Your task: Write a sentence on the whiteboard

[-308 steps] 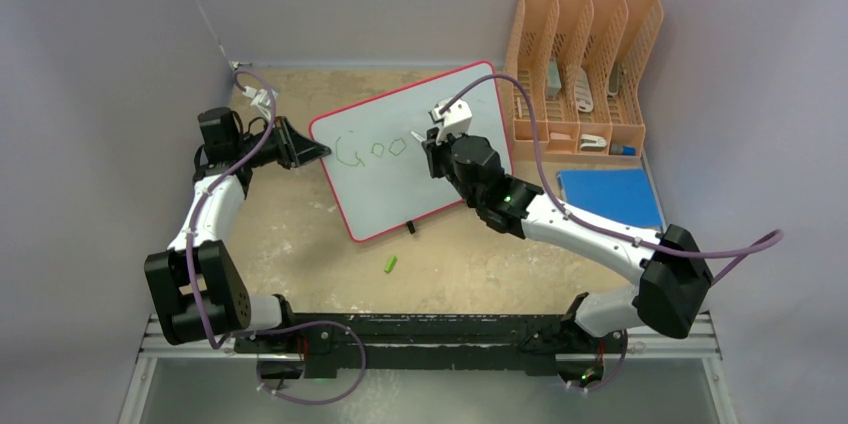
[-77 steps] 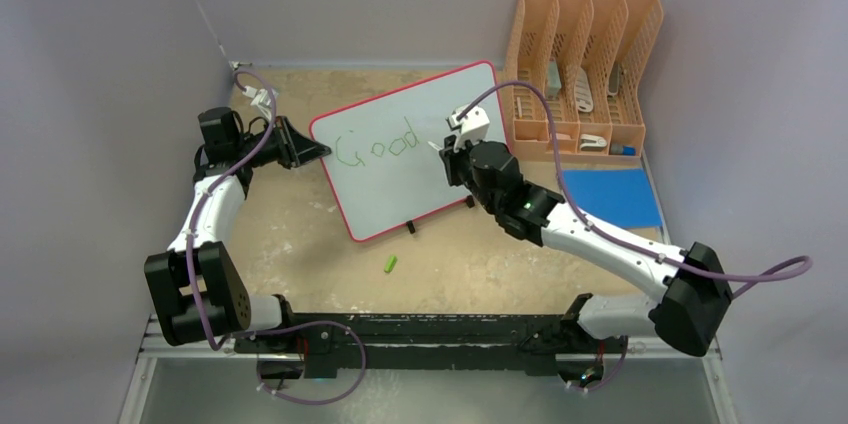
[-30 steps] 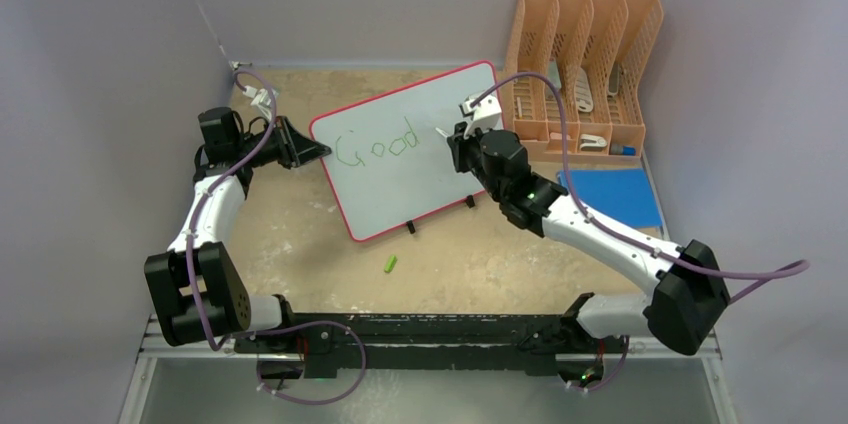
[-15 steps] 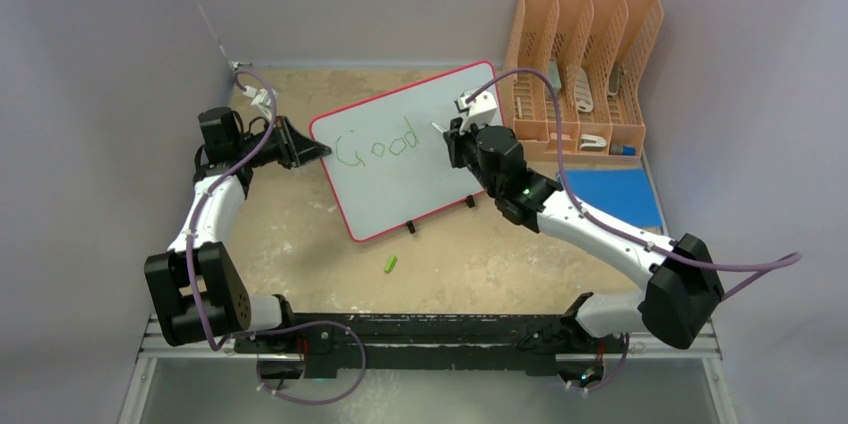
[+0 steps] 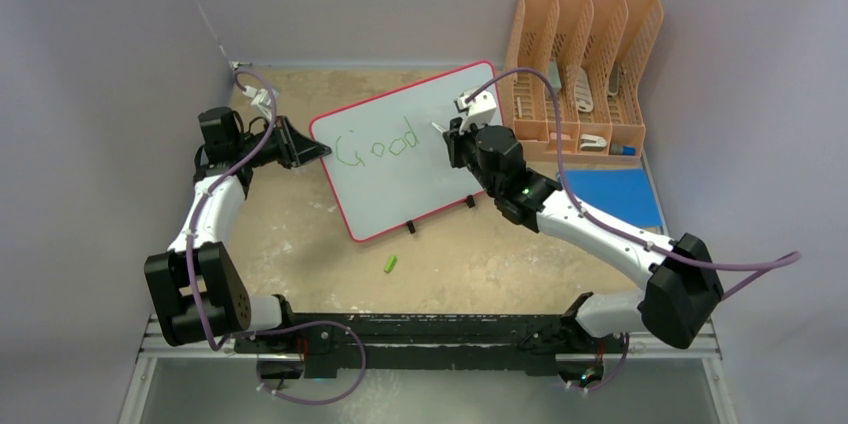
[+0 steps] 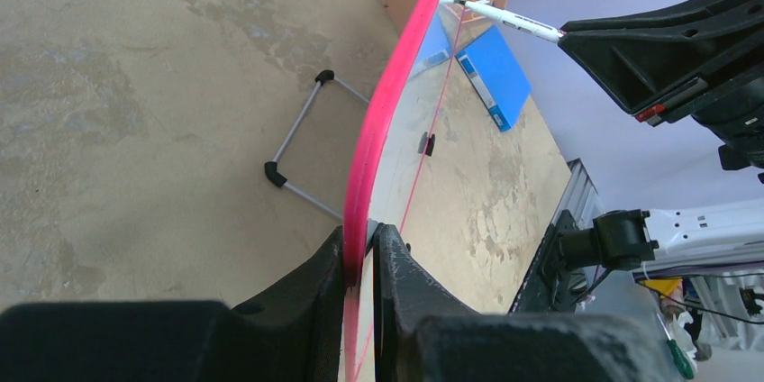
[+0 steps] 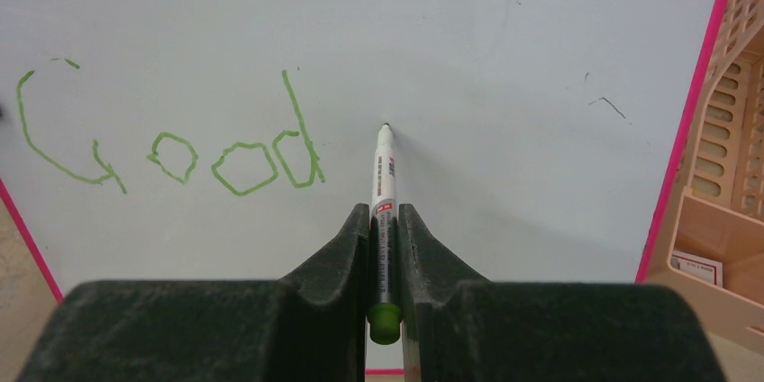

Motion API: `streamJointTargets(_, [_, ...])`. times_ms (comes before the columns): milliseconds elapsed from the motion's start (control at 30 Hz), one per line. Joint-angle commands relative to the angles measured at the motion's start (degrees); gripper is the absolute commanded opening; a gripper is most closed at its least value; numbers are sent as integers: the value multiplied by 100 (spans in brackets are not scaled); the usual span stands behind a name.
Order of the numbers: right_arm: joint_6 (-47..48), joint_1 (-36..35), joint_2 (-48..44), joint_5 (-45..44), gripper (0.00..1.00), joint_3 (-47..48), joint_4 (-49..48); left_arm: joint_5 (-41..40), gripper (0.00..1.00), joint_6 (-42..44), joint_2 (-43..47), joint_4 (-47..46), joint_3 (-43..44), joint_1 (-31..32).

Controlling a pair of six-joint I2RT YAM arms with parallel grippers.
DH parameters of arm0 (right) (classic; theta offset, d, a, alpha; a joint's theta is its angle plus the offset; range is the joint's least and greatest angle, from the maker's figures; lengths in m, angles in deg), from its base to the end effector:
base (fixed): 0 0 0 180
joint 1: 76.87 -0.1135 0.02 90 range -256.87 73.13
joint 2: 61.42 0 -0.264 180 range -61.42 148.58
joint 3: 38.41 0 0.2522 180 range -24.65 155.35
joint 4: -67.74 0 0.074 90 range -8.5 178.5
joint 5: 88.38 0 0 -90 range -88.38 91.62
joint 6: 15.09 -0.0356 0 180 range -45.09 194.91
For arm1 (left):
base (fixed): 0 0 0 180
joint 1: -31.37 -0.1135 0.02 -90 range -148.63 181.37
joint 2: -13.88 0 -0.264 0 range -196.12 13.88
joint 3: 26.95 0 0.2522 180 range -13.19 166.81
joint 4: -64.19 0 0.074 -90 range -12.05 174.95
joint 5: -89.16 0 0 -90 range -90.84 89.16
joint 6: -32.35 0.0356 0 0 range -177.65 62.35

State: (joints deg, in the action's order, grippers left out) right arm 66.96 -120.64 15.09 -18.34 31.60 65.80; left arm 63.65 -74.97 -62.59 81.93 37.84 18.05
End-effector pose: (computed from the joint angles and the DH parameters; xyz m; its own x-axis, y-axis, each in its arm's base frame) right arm 0.2367 0.2099 0.3331 -0.1128 0.0720 -0.9910 -0.3927 0.9130 0.1110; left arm 0.2828 0.0339 0.2752 -0.6545 -0.2867 -0.6996 0.4933 0.5393 -0.6825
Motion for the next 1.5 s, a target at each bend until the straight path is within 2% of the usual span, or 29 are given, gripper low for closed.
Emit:
streamJointTargets(0, [-83,9,-171,-34,0,26,85,-208,0,159,9,149,44,146])
streamJointTargets(600, [-270,13,-411,-161,0,-246,306,-203,0,159,16,172,47,149])
streamJointTargets(1467, [24,11,-82,-315,0,207,87,-206,0,168,17,172,42,146])
